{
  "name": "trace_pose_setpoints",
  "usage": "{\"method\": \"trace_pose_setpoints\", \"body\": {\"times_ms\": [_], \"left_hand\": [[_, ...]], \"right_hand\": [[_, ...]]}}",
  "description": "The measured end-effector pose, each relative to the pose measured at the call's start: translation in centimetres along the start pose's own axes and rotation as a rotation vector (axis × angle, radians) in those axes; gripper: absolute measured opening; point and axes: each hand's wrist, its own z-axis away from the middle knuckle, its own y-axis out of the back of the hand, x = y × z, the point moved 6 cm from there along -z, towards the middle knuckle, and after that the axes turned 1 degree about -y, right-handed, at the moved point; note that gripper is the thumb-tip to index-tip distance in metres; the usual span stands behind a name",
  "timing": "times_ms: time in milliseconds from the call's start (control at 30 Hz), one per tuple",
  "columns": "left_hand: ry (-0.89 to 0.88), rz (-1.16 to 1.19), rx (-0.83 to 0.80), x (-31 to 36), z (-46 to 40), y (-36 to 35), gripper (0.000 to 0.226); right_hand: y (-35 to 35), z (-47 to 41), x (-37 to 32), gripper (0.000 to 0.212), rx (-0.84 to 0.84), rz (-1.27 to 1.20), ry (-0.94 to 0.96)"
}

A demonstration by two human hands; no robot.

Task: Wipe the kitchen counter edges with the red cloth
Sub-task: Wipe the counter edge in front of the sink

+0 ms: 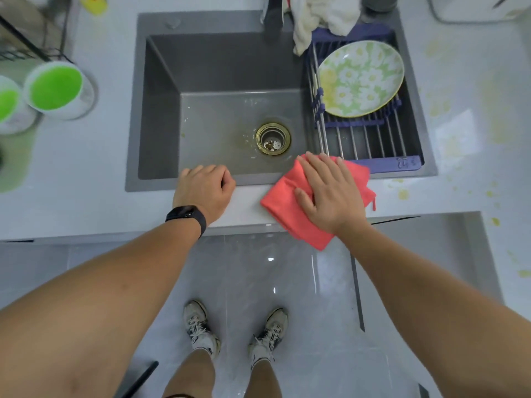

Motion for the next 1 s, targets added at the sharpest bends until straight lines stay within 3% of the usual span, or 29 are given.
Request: {"method": "trace_pose_setpoints", "body": {"times_ms": [233, 400, 600, 833, 1000], "left_hand": [[0.01, -0.009, -0.042, -0.1, 0.0, 0.0, 0.029], [-0.002, -0.021, -0.042, 0.0, 0.1, -0.2, 0.028], [-0.005, -0.049, -0.035, -0.2, -0.2, -0.5, 0.032], [-0.001, -0.064, -0.024, -0.4, -0.2, -0.7, 0.036], [-0.107, -0.171, -0.022, 1.3, -0.1, 0.0, 0.033]], "right_hand": [[0.3, 0.4, 1.0, 0.073, -0.127, 0.015, 0.161], [0.5, -3.0, 0.4, 0.04, -0.059, 0.078, 0.095], [0.4, -5.8, 0.0, 0.035, -0.071, 0.079, 0.084], [0.3, -4.9, 0.7, 0.055, 0.009, -0.012, 0.085], [0.6, -1.7, 1.8, 0.066, -0.119, 0.001, -0.013]]}}
